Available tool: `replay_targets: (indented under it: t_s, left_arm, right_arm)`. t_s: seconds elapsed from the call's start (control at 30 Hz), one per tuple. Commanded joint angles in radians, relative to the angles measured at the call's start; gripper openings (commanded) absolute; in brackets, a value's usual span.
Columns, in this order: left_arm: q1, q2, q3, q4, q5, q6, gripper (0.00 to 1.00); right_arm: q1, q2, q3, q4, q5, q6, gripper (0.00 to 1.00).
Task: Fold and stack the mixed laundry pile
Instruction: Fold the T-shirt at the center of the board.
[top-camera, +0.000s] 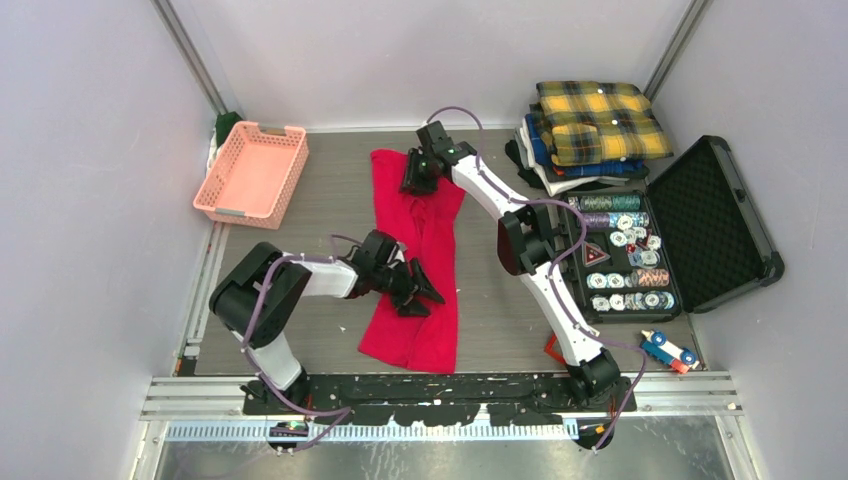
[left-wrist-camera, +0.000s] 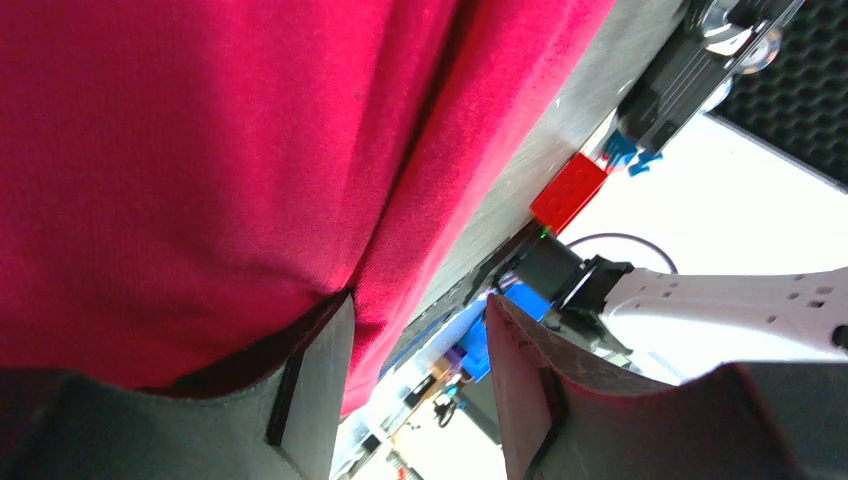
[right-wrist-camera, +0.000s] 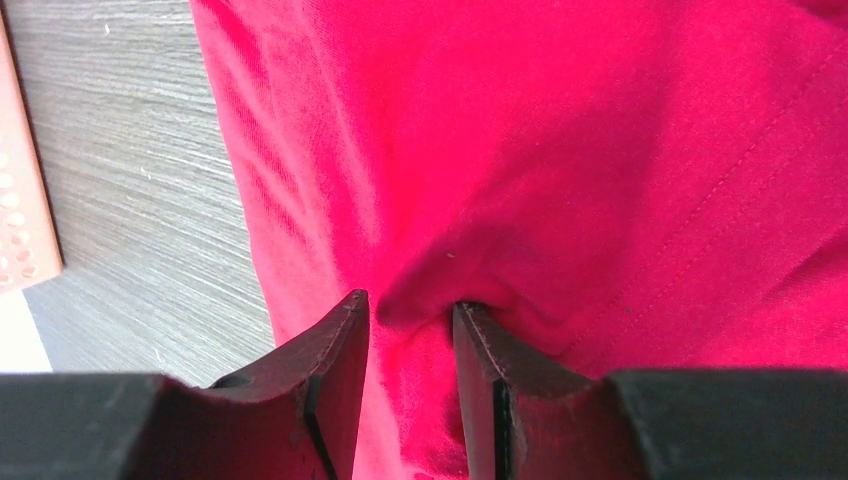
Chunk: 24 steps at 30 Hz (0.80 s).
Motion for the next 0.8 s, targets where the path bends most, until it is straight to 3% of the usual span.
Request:
replay_targets:
  t_s: [0.0,0.07,0.2,0.37,0.53,0.77]
  left_arm:
    - [-0.025,0.016,-0.051,0.039,-0.043,-0.114,0.54]
    - [-0.027,-0.048,-0.054,-0.043,-0.101,-0.08,0.54]
    - [-0.03,-0.278,-0.043,-0.36,-0.282,0.023,0.59]
    - [-0.041,-0.616,0.018,-0.726,-0.613,0.181,0.78]
    - [-0.04,-0.849,-0.033,-0.827,-0.923,0.298,0.78]
    - [-0.036,-0.862,-0.128,-0.738,-0.784,0.414,0.74]
  right_arm:
    - [-0.004,0.091,0.003,0.032,0.0,-0.106,0.42]
    - [-0.007,0.09,0.012,0.029,-0.002,-0.113,0.42]
    - [-0.008,0.045,0.014,0.025,-0.003,-0.134,0.43]
    - [-0.003,-0.084,0.028,0.0,-0.003,-0.156,0.53]
    - [0.034,-0.285,-0.087,-0.058,0.088,-0.146,0.61]
    - [0.115,-0.708,-0.704,-0.076,0.383,0.019,0.6]
